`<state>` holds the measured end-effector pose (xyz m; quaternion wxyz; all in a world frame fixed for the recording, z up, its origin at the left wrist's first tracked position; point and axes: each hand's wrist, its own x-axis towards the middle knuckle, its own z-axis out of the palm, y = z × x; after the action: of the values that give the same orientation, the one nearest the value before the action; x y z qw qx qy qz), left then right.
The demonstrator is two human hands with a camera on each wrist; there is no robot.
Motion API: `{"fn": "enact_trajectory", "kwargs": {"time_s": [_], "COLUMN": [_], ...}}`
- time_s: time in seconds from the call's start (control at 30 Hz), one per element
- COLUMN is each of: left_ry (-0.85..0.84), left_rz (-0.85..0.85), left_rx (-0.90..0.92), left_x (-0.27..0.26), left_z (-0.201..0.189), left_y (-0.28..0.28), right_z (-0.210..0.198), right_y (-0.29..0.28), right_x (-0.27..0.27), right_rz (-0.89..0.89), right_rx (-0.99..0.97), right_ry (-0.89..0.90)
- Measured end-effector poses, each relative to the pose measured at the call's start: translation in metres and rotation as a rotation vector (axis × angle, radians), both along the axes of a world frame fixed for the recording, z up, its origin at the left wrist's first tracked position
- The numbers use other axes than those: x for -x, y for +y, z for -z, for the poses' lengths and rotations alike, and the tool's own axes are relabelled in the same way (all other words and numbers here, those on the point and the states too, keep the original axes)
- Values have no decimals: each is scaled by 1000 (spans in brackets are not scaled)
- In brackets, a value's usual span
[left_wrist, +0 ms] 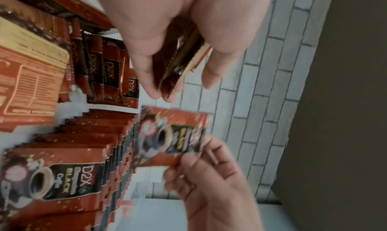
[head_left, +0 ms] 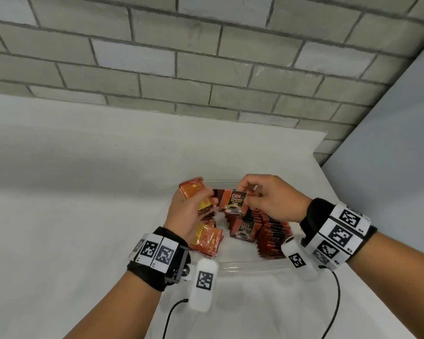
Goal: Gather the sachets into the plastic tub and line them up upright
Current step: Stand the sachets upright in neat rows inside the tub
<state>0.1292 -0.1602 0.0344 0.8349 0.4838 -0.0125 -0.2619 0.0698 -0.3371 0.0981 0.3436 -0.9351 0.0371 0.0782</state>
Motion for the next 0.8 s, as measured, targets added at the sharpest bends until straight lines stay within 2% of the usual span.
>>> {"fn": "enact_trajectory", "kwargs": {"time_s": [0.07, 0.17, 0.27, 0.47, 0.8], "left_ry": [54, 53, 56, 89, 97], "left_rz": [-45, -57, -63, -69, -54], "left_rx": [50, 56, 62, 58, 46], "left_x": [-2, -1, -1, -4, -8], "left_z": [0, -1, -4, -4, 2], "left_y": [4, 7, 8, 8, 8], "right_z": [4, 11, 17, 30, 42], "right_y": [-3, -6, -6, -3, 2], "right_x": [1, 0, 0, -3, -12], "right_rz": [-16, -63, -110, -148, -263], "right_rx": [96, 302, 418, 625, 816], "right_ry": [63, 219, 328, 383, 410]}}
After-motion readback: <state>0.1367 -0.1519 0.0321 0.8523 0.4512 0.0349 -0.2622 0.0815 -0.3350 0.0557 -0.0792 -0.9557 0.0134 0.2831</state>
